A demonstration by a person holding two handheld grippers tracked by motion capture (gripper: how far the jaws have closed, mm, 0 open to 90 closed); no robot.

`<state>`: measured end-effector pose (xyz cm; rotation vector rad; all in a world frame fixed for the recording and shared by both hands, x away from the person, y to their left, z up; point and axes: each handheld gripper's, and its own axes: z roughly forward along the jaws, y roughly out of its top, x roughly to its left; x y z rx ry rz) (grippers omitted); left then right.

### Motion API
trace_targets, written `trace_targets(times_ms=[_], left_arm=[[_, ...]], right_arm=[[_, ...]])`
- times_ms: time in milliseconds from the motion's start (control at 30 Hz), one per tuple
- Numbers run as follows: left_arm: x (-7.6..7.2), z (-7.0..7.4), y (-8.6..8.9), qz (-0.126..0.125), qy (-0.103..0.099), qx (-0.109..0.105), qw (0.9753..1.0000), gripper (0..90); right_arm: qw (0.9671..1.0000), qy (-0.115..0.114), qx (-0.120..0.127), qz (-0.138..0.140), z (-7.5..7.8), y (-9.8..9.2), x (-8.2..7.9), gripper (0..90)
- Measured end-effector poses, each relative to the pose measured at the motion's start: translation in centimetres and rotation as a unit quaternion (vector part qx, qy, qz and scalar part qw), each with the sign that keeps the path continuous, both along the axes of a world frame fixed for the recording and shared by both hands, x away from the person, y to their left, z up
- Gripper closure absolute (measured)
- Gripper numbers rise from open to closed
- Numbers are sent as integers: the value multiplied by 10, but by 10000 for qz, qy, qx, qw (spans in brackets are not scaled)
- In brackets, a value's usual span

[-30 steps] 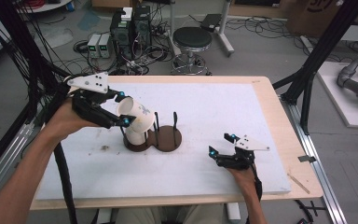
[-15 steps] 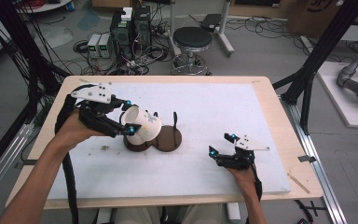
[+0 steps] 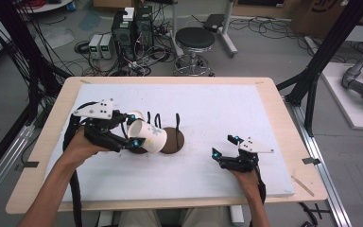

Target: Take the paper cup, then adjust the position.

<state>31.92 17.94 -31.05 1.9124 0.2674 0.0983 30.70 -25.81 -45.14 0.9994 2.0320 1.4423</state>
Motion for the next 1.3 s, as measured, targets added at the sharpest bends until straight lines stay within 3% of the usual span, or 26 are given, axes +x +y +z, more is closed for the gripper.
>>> trace_targets(times_ms=[200,400,833,1300], left_arm=[[-4,-11,2,20,1,-140,9999,341],[-9,-26,6,77,-10,-441,9990,341],[-7,-44,5,39,124,-424,9990,341],[-7,-49,3,-42,59,-415,9991,340]], right_arm=[[10000,33,-2,-28,0,1,0,157],[10000,18,-9,-12,0,0,0,157],[10000,-21,22,-28,0,0,-1,157],[10000,-58,25,-22,0,-1,-2,157]])
